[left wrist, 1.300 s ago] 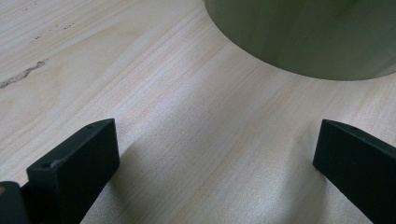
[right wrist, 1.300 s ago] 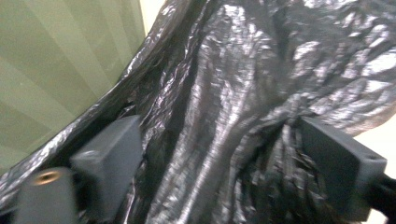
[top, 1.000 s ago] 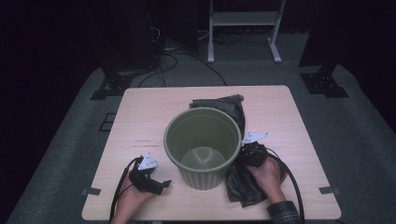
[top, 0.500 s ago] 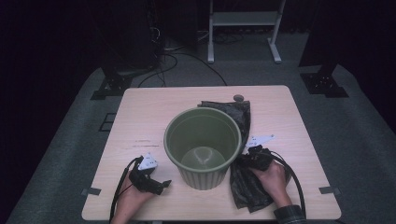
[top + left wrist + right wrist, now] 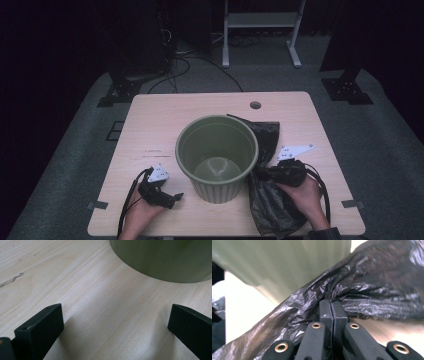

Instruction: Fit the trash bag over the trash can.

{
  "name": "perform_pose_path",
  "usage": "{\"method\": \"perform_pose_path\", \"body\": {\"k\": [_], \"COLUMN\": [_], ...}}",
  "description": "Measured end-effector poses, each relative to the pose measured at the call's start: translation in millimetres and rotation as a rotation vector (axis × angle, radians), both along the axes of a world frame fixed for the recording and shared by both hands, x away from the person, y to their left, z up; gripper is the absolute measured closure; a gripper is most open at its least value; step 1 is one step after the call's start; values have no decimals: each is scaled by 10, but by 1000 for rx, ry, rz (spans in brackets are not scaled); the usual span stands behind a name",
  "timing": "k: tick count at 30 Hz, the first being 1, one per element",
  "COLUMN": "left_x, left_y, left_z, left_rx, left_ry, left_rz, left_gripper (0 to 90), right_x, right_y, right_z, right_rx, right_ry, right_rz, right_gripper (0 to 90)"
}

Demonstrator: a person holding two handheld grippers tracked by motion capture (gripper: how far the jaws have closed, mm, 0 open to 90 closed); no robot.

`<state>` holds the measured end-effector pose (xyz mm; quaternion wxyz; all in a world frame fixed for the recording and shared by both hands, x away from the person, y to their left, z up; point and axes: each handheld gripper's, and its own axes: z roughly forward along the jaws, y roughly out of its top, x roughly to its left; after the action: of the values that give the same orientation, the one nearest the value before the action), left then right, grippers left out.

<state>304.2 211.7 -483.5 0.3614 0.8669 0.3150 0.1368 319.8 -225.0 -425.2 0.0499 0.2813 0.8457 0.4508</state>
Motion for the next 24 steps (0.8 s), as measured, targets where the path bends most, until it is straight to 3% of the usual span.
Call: {"method": "perform_pose_path", "body": {"k": [8,17,24], "left_x": [0,0,0], "left_y": [1,1,1], "left_z": [1,1,1], "left_rx": [2,2,2], "left_ry": [0,0,0], "left_rz": [-2,-1,-2], "left_gripper": [0,0,0], "right_x": [-194,-396,-436], "right_y": [-40,-77,-121], "right_z": [360,809,1120], "right_rx": [81,164,233], "right_ry": [-25,-97,-131], "right_rz": [93,191,254], "right_gripper": [889,887,887]}}
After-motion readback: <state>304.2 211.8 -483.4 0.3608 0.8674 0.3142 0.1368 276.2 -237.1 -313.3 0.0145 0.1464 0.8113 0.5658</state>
